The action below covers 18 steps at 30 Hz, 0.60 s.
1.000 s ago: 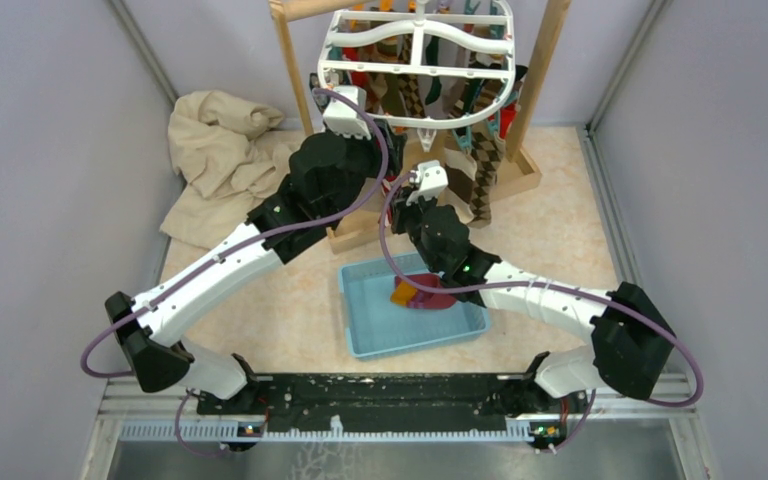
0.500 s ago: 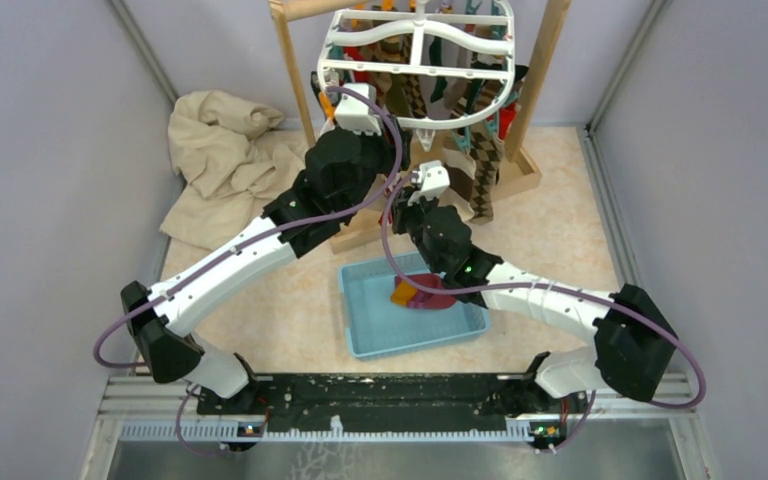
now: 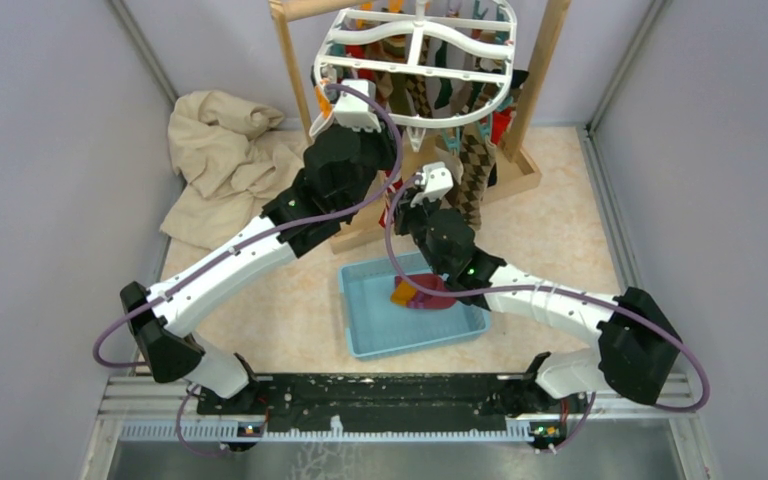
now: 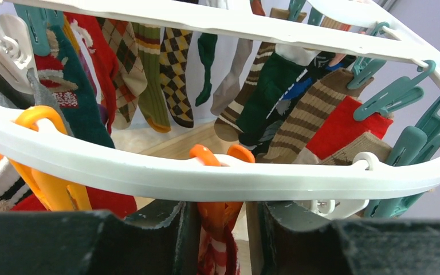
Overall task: Remove the socks clipped to the hanger
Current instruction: Remove the sock from the hanger.
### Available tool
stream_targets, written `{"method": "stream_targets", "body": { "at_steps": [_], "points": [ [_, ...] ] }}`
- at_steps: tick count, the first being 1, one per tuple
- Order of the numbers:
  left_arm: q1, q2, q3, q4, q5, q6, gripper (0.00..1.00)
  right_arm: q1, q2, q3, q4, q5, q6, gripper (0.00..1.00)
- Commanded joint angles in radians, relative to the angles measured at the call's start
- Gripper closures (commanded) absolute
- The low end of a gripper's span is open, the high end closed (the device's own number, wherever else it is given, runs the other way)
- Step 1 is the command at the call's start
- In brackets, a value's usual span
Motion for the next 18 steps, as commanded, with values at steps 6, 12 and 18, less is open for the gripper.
{"method": "stream_targets", "body": {
  "at_steps": [6, 12, 18],
  "points": [
    [-0.005, 0.005, 0.048, 0.026, -0.006, 0.023, 0.81, 0.008, -0.047, -0.018, 0.032, 0.001, -0.003, 1.0],
    [-0.005, 0.014, 0.063, 0.015, 0.006, 0.019, 0.93, 0.009, -0.059, -0.026, 0.034, 0.001, -0.003, 1.0],
    [-0.005, 0.01, 0.063, 0.011, 0.017, 0.017, 0.92, 0.008, -0.129, -0.096, 0.012, 0.014, 0.005, 1.0]
  ]
}}
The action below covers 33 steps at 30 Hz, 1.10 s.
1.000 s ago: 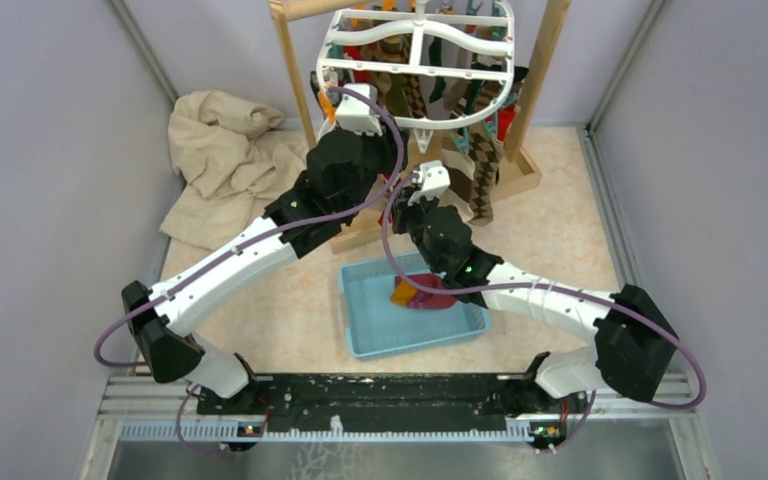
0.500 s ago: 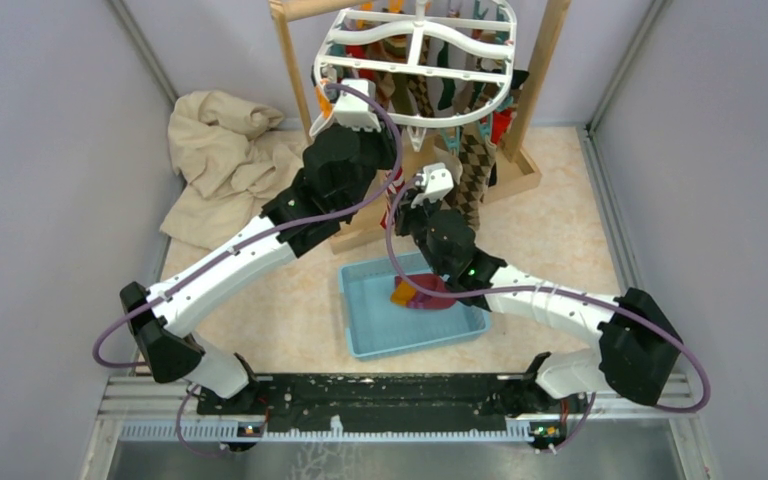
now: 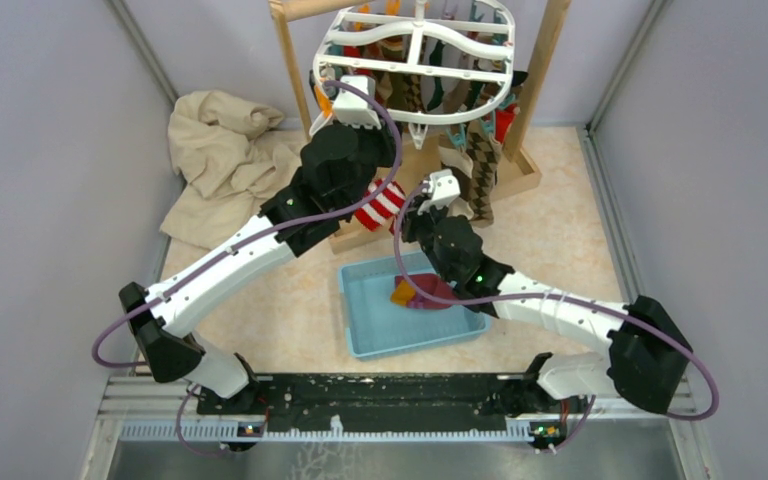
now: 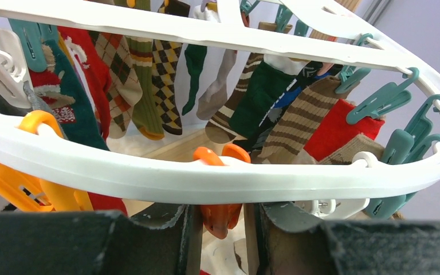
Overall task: Remove the socks clipped to the hanger
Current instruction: Remove the sock from the hanger, then place the sock in the bin.
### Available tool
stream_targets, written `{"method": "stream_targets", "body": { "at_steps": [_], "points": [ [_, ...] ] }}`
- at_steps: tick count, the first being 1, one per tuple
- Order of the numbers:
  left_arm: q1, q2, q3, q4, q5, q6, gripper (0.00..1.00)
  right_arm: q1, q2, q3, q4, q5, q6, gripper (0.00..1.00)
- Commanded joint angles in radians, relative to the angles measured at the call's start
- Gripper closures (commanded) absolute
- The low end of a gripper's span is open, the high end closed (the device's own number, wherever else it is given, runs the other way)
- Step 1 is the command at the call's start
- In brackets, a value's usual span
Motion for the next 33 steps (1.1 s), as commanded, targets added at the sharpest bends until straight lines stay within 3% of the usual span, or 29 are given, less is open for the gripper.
{"method": "stream_targets", "body": {
  "at_steps": [1, 19, 30, 33],
  "points": [
    [-0.001, 0.008, 0.035, 0.012, 0.015, 0.004, 0.92, 0.008, -0.105, -0.064, 0.018, 0.016, 0.008, 1.0],
    [-0.001, 0.015, 0.03, 0.005, 0.045, -0.007, 0.9, 0.008, -0.256, -0.329, -0.07, -0.022, 0.119, 1.0],
    [-0.001, 0.012, 0.032, -0.006, 0.066, -0.013, 0.87, 0.008, -0.339, -0.408, -0.235, -0.096, 0.194, 1.0],
    [-0.001, 0.015, 0.035, -0.007, 0.07, -0.014, 0.87, 0.01, -0.351, -0.404, -0.288, -0.102, 0.206, 0.76]
  ]
}}
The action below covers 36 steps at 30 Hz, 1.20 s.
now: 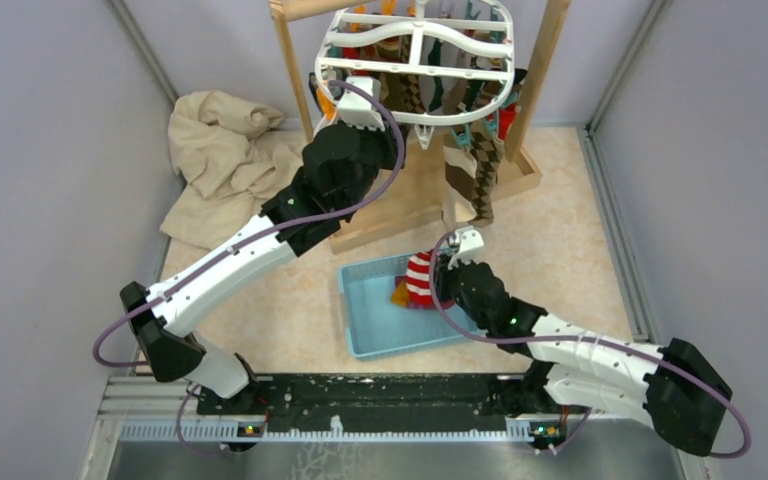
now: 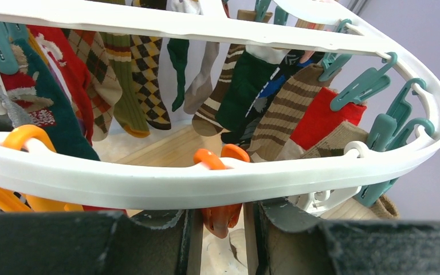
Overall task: Remove the socks clipped to the hanger
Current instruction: Place the sock in the bin.
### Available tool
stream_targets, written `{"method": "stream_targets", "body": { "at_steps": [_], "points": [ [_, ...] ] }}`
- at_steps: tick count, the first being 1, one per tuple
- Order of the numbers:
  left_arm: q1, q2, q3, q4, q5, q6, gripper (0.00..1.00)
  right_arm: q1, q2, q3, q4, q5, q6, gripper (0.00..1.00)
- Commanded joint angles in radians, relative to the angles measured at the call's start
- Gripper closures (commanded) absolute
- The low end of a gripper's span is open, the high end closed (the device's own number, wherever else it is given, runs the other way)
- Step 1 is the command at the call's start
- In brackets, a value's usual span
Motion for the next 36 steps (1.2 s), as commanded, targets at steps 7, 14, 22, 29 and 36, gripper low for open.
{"method": "stream_targets", "body": {
  "at_steps": [7, 14, 22, 29, 36],
  "points": [
    [-0.001, 0.013, 0.039, -0.005, 0.039, -0.013, 0.78, 0.009, -0.083, 0.033, -0.137, -0.008, 0.044, 0.41],
    [-0.001, 0.018, 0.065, -0.051, 0.087, -0.016, 0.5, 0.01, -0.128, 0.068, -0.184, 0.002, 0.031, 0.37],
    [-0.001, -0.016, 0.056, -0.119, 0.126, -0.032, 0.45, 0.011, -0.148, 0.099, -0.207, -0.084, -0.011, 0.18],
    [-0.001, -0.062, 0.033, -0.148, 0.141, -0.037, 0.44, 0.01, -0.206, 0.09, -0.219, -0.175, -0.036, 0.11],
    [-0.003, -0.124, 0.011, -0.187, 0.138, -0.043, 0.44, 0.009, -0.227, 0.118, -0.236, -0.133, -0.044, 0.11]
  ]
}}
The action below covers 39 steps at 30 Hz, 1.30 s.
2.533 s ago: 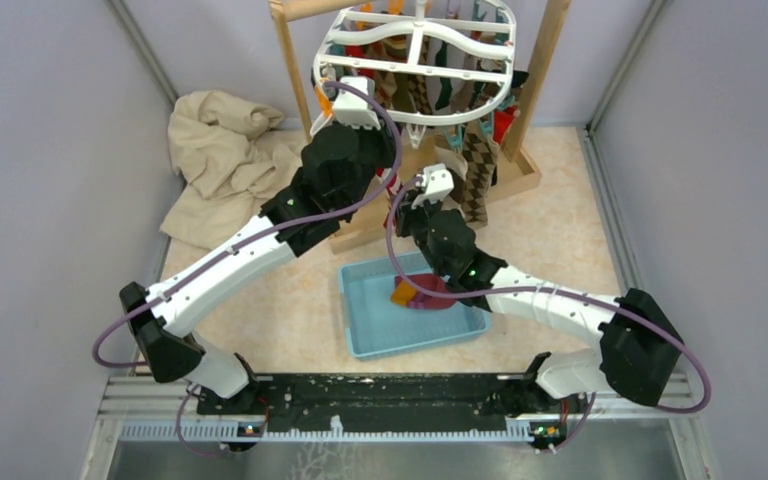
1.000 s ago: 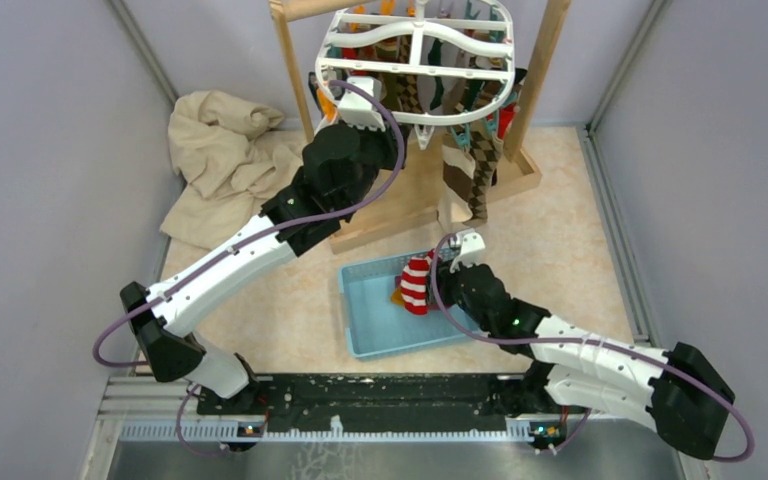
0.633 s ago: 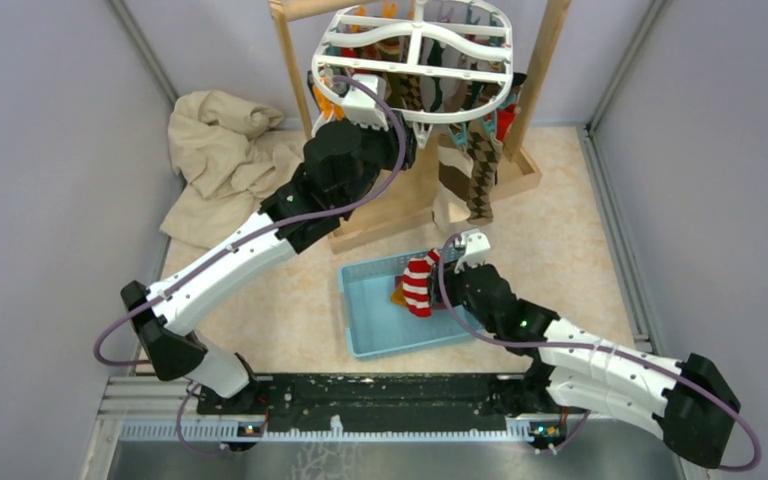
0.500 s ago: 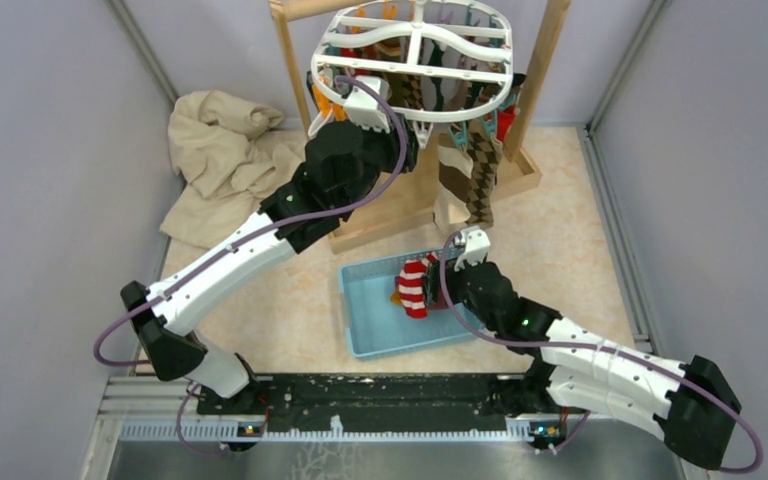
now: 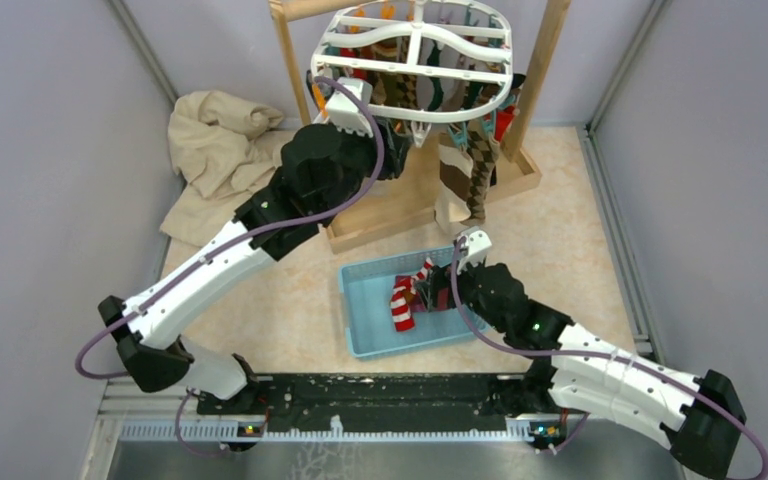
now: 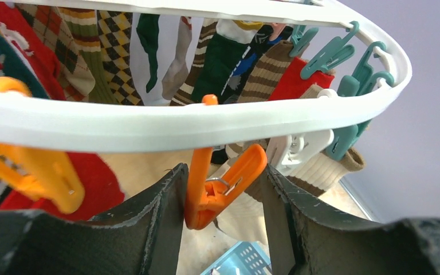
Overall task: Remove the socks clipped to the hanger
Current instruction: Place the sock in the bin.
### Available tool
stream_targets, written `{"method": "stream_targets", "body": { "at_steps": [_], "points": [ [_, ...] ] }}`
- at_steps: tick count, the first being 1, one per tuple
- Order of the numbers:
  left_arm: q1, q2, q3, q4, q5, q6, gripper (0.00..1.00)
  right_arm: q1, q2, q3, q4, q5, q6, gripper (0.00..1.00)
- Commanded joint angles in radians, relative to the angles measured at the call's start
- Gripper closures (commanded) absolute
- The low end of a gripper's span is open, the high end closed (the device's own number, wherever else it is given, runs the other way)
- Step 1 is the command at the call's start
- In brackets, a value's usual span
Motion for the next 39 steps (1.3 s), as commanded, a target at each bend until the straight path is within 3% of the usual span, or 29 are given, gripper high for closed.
{"method": "stream_targets", "body": {
  "at_steps": [1, 7, 12, 22, 39],
  "points": [
    [-0.003, -0.083, -0.021, -0.036, -0.012, 0.001, 0.44, 0.01, -0.013, 0.069, 0.013, 0.013, -0.019, 0.11],
    [-0.003, -0.192, -0.039, -0.082, -0.105, 0.061, 0.39, 0.01, -0.008, 0.068, 0.013, 0.01, -0.016, 0.11],
    [0.012, -0.194, 0.004, -0.087, -0.14, 0.139, 0.37, 0.01, -0.003, 0.076, 0.019, 0.002, -0.015, 0.11],
    [0.17, -0.093, 0.119, -0.045, -0.04, 0.195, 0.27, 0.01, 0.002, 0.083, 0.024, -0.014, -0.006, 0.11],
    [0.33, -0.031, 0.208, -0.121, 0.036, 0.194, 0.26, 0.01, 0.021, 0.064, 0.05, -0.022, -0.007, 0.12]
  ]
}}
